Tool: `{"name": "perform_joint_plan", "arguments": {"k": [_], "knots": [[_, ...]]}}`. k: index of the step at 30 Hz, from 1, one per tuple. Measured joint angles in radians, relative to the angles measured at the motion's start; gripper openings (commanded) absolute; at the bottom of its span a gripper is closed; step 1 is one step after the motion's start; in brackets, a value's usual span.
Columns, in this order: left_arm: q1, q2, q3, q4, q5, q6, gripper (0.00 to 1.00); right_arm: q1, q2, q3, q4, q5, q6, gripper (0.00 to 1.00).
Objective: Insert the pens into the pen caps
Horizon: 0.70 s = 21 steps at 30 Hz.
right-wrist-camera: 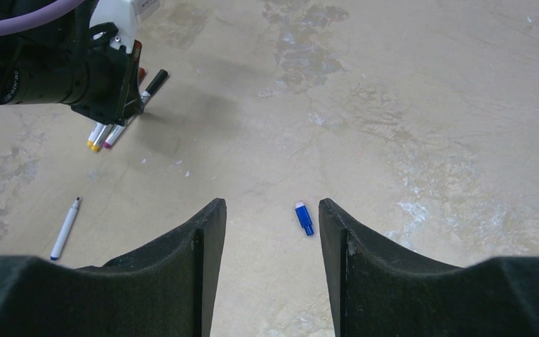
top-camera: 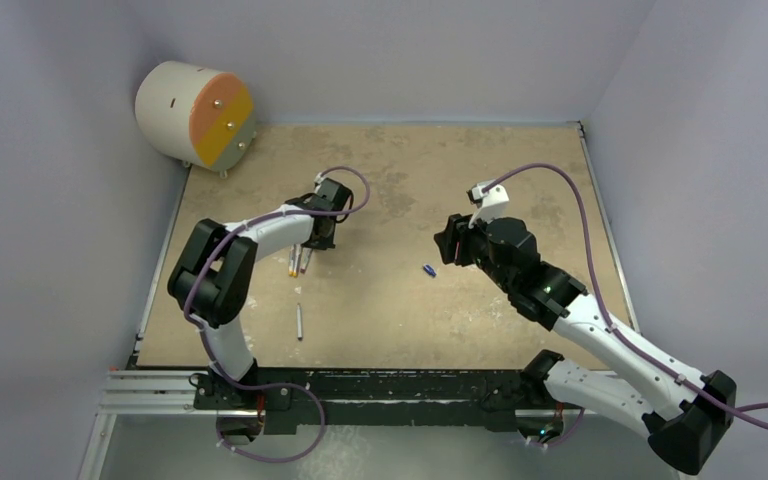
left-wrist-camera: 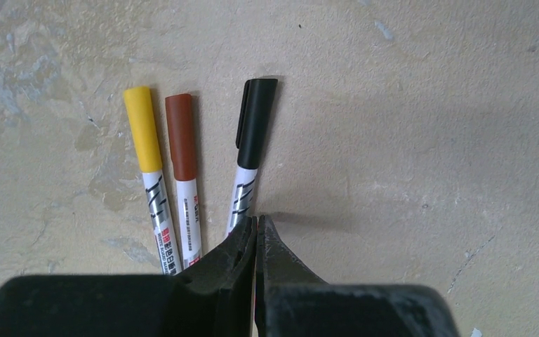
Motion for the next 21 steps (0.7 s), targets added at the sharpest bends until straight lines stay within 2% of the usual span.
{"name": "perform_joint_plan", "arguments": {"k": [16,21], "knots": [[0.015,0.016,0.05,0.014,-0.019,0.0,0.0,0.0,0.0,-0.005,0.002,-0.008,0.002,0.54],[0.015,0.002,0.049,0.04,0.024,-0.001,0.0,0.0,0.0,-0.013,0.004,-0.024,0.002,0.54]]}}
